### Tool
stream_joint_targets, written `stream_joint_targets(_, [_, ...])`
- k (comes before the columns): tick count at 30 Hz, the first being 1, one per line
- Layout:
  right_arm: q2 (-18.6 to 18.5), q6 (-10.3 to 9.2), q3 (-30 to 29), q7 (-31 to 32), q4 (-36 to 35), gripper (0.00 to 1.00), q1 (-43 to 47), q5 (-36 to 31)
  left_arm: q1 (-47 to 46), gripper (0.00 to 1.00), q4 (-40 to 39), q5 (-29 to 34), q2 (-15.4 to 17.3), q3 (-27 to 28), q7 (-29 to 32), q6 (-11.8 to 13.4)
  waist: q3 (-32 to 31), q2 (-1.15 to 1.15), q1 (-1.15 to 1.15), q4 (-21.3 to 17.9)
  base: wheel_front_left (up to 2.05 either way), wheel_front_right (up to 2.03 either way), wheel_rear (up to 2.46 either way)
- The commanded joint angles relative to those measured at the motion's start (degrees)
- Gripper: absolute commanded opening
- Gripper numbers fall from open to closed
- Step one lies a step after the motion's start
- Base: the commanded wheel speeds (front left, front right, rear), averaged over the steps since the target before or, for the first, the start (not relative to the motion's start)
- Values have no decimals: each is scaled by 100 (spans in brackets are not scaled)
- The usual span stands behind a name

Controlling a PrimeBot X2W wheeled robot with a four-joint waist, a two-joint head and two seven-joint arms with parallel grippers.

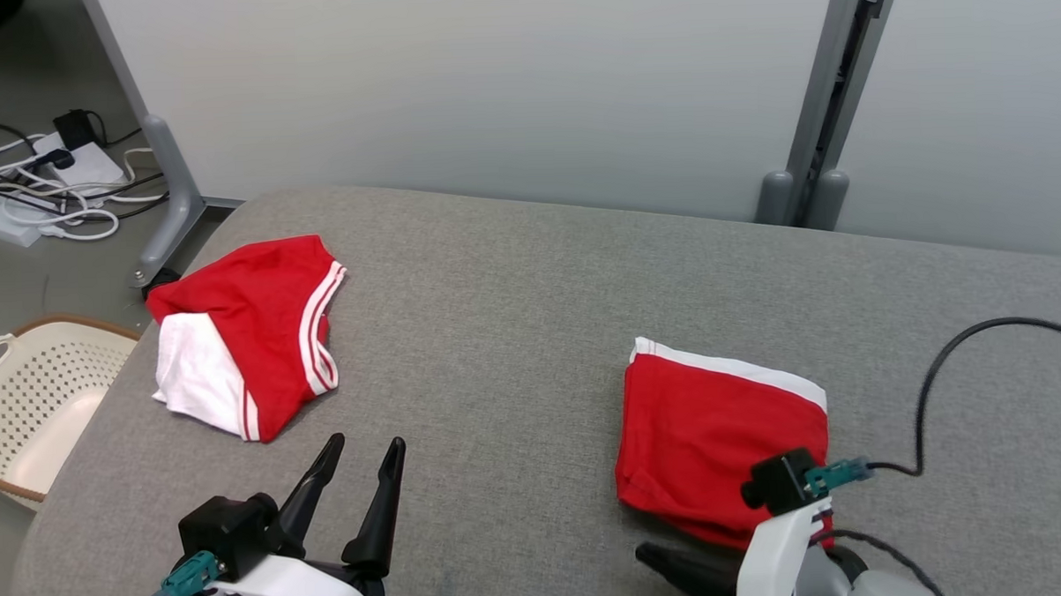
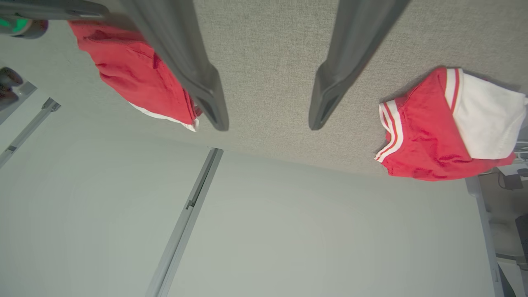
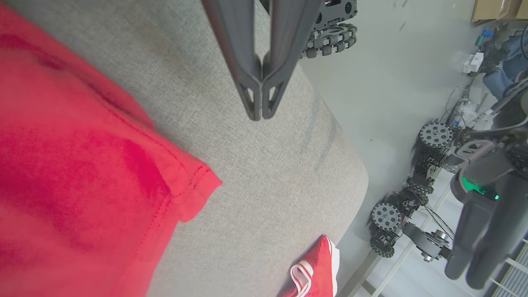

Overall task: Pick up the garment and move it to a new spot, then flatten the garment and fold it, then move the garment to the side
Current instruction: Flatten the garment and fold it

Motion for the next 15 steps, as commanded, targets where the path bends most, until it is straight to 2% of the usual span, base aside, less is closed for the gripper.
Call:
stream_joint_targets(1, [-81,2,-76,-97,-107,0,-14,-35,32,100,-14,-2,17,18,-37,21,-1,0,0,-55,0,0,0])
stream_joint_targets(6, [-511,2,-565,-738,-453,0,-64,-276,99,100,-13,-25,24,54,-43,43,-66,0,0,-246,0,0,0])
stream_joint_targets(12, [-808,2,-1263,-1345,-179,0,80,-623,85,100,-23,-2,-9,76,-50,65,-124,0,0,-376,0,0,0])
stream_joint_targets(14, [-772,3,-1440,-1419,-61,44,148,-698,98,100,-28,4,-19,82,-57,70,-125,0,0,-403,0,0,0])
stream_joint_targets(15, [-752,3,-1485,-1401,-28,62,181,-747,103,100,-30,8,-21,84,-59,65,-122,0,0,-414,0,0,0])
